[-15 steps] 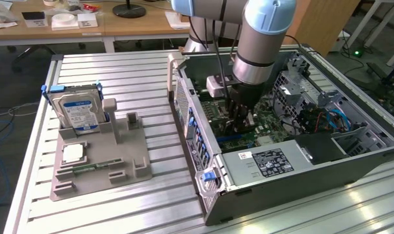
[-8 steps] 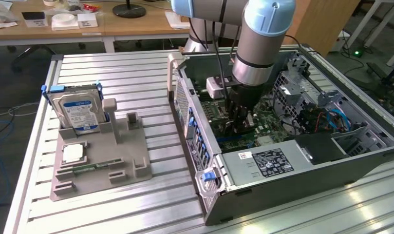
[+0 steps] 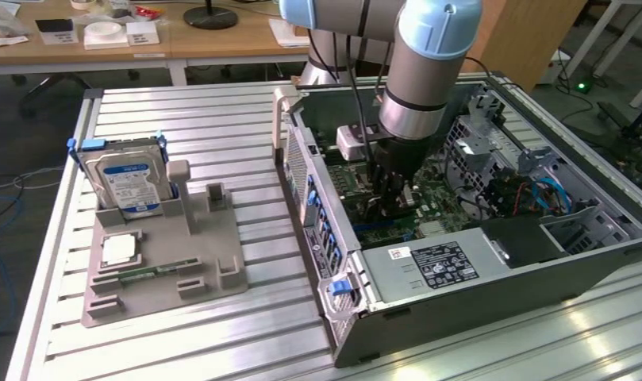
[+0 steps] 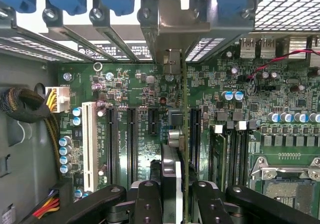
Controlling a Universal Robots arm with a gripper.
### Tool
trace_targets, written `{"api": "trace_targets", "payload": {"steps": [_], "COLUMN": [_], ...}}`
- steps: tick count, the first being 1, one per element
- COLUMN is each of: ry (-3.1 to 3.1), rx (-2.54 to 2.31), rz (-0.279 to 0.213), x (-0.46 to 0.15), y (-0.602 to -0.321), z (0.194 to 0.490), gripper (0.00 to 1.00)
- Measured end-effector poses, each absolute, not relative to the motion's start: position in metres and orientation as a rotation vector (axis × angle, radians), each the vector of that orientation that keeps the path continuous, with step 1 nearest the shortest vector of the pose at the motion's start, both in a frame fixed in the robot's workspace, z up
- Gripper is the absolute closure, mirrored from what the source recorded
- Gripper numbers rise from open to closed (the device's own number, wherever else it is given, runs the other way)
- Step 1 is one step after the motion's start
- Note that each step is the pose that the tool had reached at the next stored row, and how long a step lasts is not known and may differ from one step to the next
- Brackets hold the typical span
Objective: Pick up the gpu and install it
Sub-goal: 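Insert the gpu into the slot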
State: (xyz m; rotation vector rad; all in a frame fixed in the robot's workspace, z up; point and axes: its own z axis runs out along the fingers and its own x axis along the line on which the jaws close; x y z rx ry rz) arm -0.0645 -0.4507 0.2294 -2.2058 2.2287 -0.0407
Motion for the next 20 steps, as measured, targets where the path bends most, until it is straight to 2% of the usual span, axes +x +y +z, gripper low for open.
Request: {"api": "trace_targets", "payload": {"steps": [20], "ry": [2.223], "rx": [-2.197], "rz": [-0.057], "x": [-0.0666], "y": [-0.4504], "z": [0.2343], "gripper": [0.72]}}
